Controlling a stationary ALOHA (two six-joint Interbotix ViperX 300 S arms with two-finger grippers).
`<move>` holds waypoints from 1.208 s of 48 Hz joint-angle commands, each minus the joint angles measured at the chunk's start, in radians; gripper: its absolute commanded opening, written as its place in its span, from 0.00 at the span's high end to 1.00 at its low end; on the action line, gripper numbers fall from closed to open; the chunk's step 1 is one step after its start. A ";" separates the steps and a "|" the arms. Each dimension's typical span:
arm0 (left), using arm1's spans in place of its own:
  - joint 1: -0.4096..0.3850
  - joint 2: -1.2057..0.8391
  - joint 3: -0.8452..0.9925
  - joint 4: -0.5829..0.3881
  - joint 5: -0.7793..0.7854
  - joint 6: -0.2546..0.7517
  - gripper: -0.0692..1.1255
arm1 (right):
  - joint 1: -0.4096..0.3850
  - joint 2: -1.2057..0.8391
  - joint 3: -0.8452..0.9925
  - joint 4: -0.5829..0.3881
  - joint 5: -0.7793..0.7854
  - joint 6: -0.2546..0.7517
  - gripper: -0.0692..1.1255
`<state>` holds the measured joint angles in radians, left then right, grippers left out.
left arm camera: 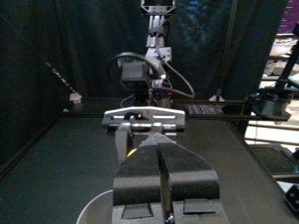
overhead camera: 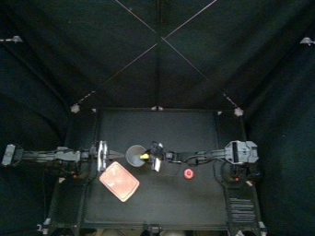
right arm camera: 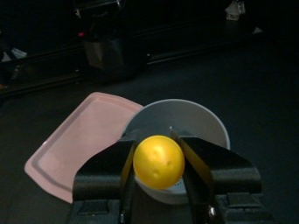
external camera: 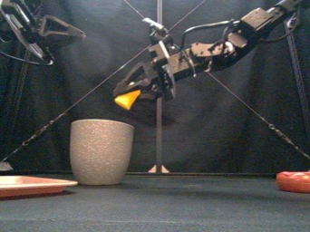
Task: Pick the yellow can then place it in the grey bowl
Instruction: Drop yellow can in the grey bowl and return to neutral
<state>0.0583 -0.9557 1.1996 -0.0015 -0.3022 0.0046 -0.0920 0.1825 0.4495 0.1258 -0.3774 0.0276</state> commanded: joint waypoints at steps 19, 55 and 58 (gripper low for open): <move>0.003 0.005 -0.009 0.002 -0.009 0.000 0.95 | -0.009 0.084 -0.146 0.003 -0.009 -0.008 0.15; 0.006 0.005 0.008 0.000 -0.009 -0.003 0.95 | -0.041 -0.437 0.500 0.012 -0.422 -0.006 0.15; 0.006 0.005 0.006 0.000 -0.009 -0.005 0.95 | -0.046 -0.471 0.532 0.015 -0.420 -0.006 0.15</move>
<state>0.0614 -0.9557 1.2210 0.0000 -0.3022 0.0000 -0.1304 -0.2270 0.9557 0.1381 -0.7885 0.0199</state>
